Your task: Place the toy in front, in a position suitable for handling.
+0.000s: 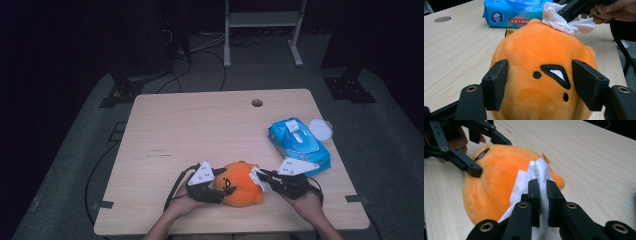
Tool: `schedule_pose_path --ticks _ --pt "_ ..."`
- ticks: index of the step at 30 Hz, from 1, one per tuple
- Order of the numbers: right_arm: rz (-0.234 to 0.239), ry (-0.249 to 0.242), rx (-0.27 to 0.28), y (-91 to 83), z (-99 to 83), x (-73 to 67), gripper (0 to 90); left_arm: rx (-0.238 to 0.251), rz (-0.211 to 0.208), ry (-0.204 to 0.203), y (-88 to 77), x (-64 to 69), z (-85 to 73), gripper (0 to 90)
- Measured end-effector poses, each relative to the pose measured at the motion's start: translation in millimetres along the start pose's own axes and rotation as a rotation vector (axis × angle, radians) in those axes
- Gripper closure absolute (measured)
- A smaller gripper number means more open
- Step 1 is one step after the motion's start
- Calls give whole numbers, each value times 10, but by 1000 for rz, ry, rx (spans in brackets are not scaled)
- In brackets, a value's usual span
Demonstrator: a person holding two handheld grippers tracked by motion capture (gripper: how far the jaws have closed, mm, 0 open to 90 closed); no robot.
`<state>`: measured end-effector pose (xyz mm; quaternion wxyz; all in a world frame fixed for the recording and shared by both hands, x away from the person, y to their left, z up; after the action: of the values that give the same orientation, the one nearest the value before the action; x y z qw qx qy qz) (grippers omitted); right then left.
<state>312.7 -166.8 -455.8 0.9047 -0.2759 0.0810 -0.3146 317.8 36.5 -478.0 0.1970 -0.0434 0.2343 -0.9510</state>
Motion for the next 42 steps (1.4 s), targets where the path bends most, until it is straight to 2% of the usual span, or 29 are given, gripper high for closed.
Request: schedule_pose_path --ticks 4,6,9,11,17,21,23,25,27,29,32,37,40,42 --pt "16 5 -2 -30 -17 -24 828 -5 9 -3 0 -13 -14 318" --pt "45 7 6 -49 6 -85 828 -5 13 -16 0 -39 -26 318" --pt "82 -31 18 -50 52 -201 827 -1 9 -44 -16 -90 -51 317" --pt "80 -49 10 -44 55 -237 827 0 6 -52 -22 -100 -59 316" --pt "95 -20 -23 -38 -17 -124 828 -3 9 -52 -18 -99 -55 315" --pt "152 -36 -26 -71 -30 -185 828 -4 11 -55 -30 -109 -66 313" --pt "140 -49 -29 -66 -23 -196 828 -4 8 -56 -25 -97 -62 314" --pt "115 -48 -31 -43 -9 -165 829 -7 8 -40 -14 -80 -51 315" --pt "82 -25 -22 -18 12 -98 828 -9 6 -30 -7 -68 -47 315" --pt "67 9 -20 10 14 -30 828 -6 4 -32 -7 -68 -49 314" --pt "91 49 -22 26 -8 6 795 -3 4 -28 -6 -63 -54 313" --pt "158 64 -5 9 -38 -61 659 -10 4 -16 2 -34 -53 308" --pt "157 49 -19 32 -42 -79 635 -12 4 -7 12 -15 -51 308" --pt "127 20 -25 58 -44 -78 625 -16 -3 -7 22 -6 -48 309"
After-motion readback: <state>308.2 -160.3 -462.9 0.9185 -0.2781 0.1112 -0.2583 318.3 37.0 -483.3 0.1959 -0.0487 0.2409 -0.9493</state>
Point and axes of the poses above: each handheld gripper's, and its own axes: y roughly forward along the jaws, z roughly out of its top, x roughly to its right, the point moved 6 cm from there along y, roughly forward along the jaws, and after that the axes turned 3 degrees about -x, right-handed, at the moved point
